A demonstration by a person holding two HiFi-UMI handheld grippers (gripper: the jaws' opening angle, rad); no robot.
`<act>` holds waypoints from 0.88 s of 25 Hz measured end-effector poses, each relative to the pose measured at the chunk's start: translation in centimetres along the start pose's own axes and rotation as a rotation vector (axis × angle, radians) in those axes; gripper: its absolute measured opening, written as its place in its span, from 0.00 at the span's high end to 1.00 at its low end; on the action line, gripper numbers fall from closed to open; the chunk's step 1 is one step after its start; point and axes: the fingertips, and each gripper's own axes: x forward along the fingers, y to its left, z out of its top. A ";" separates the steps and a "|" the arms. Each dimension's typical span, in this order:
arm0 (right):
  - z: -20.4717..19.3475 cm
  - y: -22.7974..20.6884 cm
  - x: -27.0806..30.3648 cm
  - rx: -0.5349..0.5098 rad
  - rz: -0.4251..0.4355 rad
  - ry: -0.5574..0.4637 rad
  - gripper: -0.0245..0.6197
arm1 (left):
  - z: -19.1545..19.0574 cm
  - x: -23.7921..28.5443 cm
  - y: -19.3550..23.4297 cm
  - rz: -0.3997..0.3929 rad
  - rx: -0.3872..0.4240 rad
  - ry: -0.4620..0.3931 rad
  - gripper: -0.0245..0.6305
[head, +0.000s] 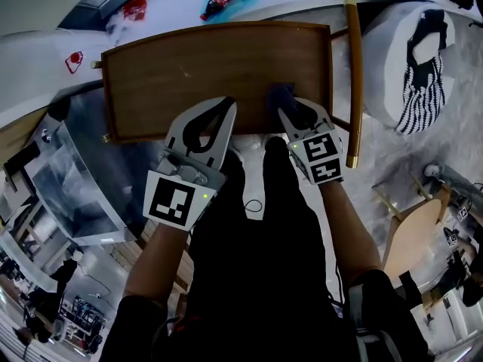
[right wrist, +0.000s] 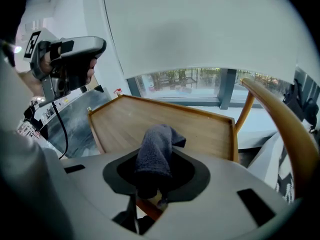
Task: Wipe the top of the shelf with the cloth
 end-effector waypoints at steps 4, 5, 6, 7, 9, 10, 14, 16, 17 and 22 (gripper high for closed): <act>2.3 0.3 -1.2 -0.006 0.006 -0.041 0.80 | 1.7 -1.1 0.7 0.019 0.012 -0.014 0.93; 3.0 0.5 -1.5 -0.008 0.008 -0.052 0.80 | 2.1 -1.5 1.0 0.026 0.016 -0.018 0.93; 3.7 0.7 -1.8 -0.010 0.010 -0.063 0.80 | 2.6 -1.9 1.3 0.033 0.020 -0.023 0.93; 4.4 0.9 -2.1 -0.013 0.013 -0.074 0.80 | 3.0 -2.4 1.7 0.041 0.024 -0.029 0.93; 5.8 1.4 -2.8 -0.022 0.018 -0.095 0.80 | 3.9 -3.3 2.2 0.056 0.033 -0.039 0.93; 6.5 1.6 -3.1 -0.027 0.022 -0.104 0.80 | 4.3 -3.8 2.4 0.063 0.038 -0.043 0.93; 8.5 2.8 -4.3 -0.055 0.041 -0.107 0.80 | 5.7 -5.7 3.2 0.085 0.048 -0.060 0.93; 10.0 3.5 -4.8 -0.070 0.050 -0.130 0.80 | 6.5 -6.6 3.7 0.096 0.050 -0.068 0.93; 10.8 3.9 -5.1 -0.078 0.055 -0.144 0.80 | 6.9 -7.0 3.9 0.102 0.052 -0.074 0.93; 14.8 6.1 -7.7 -0.122 0.093 -0.190 0.80 | 9.3 -9.4 4.6 0.135 0.068 -0.118 0.93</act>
